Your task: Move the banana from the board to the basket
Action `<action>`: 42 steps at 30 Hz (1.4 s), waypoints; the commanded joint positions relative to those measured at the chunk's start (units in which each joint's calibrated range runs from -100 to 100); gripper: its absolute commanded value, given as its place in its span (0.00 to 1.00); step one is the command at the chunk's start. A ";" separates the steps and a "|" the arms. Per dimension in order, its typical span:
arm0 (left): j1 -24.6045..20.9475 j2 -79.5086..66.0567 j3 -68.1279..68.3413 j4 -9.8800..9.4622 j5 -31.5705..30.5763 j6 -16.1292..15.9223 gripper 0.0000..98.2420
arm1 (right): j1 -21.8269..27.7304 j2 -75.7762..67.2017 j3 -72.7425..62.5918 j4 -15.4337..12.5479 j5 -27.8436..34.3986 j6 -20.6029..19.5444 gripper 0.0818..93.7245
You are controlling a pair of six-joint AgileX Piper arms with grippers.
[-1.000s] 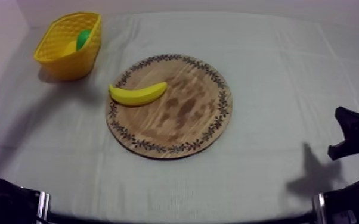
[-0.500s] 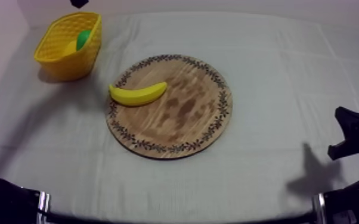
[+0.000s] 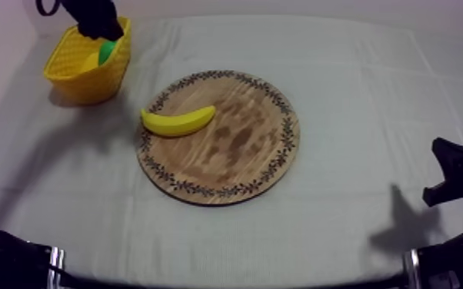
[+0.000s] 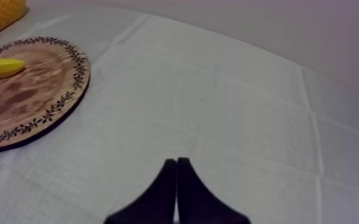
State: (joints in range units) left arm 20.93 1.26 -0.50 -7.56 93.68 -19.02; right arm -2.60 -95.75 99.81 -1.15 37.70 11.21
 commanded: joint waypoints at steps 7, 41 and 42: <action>0.35 0.28 3.09 0.47 -0.10 -0.29 0.70 | 0.00 0.00 -0.03 0.00 -0.04 0.00 0.00; 4.23 15.32 23.32 2.09 -25.99 -1.46 0.66 | 0.00 0.00 -0.03 0.00 -0.04 0.00 0.00; 4.38 15.94 23.07 2.24 -26.35 -1.40 0.66 | 0.00 0.00 -0.03 0.00 -0.04 0.00 0.00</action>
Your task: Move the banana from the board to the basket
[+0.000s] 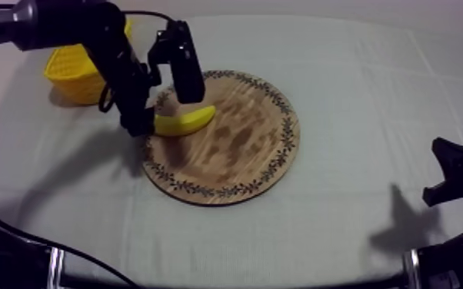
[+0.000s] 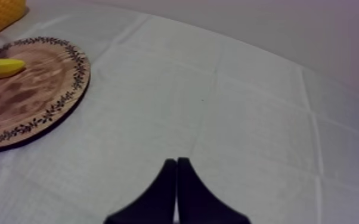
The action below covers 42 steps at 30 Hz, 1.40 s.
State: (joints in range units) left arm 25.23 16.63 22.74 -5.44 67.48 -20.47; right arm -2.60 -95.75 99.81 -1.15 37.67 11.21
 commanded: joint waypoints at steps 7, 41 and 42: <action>0.82 4.91 -2.34 1.23 -2.84 0.46 0.65 | 0.00 0.00 -0.03 0.00 0.00 0.00 0.00; 1.61 20.10 -12.72 2.34 -8.95 0.14 0.60 | 0.00 0.00 -0.03 0.00 0.00 0.00 0.00; 1.58 20.26 -12.88 2.34 -8.79 -0.01 0.59 | 0.00 0.00 -0.03 0.00 0.00 0.00 0.00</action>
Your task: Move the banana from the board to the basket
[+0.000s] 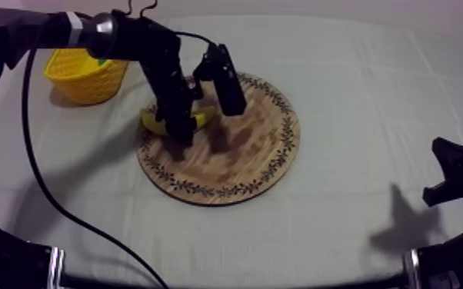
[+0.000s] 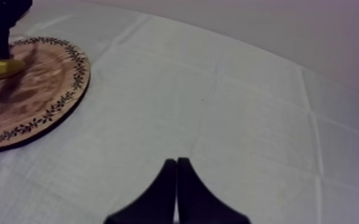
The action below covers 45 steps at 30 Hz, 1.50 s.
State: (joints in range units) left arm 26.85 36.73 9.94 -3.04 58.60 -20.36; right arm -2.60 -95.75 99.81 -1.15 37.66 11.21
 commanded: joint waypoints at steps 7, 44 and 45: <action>-0.33 0.93 -0.94 -0.08 0.56 -1.32 0.45 | 0.00 0.00 -0.03 0.00 0.00 0.00 0.00; -4.85 -34.83 9.47 -0.25 13.05 0.33 0.35 | 0.00 0.00 -0.03 0.00 0.00 0.00 0.00; -5.08 -36.62 10.78 -0.59 13.44 0.59 0.35 | 0.00 0.00 -0.03 0.00 0.00 0.00 0.00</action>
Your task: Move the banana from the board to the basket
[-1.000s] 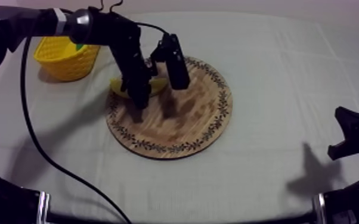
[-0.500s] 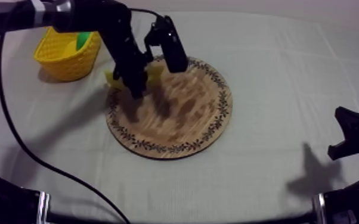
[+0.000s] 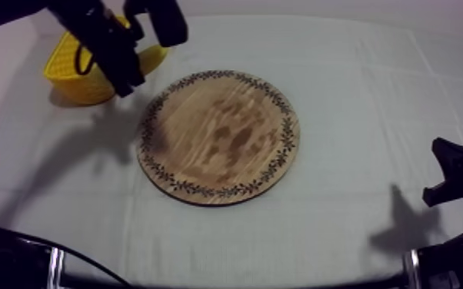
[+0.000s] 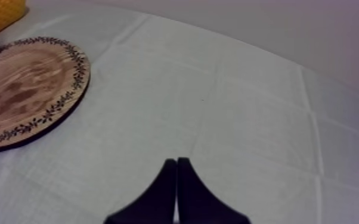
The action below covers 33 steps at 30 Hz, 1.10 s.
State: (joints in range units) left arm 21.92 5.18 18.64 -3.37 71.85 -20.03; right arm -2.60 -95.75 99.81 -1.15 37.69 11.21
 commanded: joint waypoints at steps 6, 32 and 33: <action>-1.41 -14.59 8.25 -1.33 4.67 2.64 0.33 | 0.00 0.00 -0.03 0.00 -0.03 0.00 0.00; -11.11 -10.63 -20.13 -2.22 8.67 17.49 0.31 | 0.00 0.00 -0.03 0.00 -0.03 0.00 0.00; -11.56 -9.37 -21.39 -2.24 8.20 17.64 0.31 | 0.00 0.00 -0.03 0.00 -0.03 0.00 0.00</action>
State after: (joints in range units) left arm 10.86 -6.30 -0.57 -5.62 80.45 -2.53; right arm -2.60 -95.75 99.81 -1.15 37.62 11.21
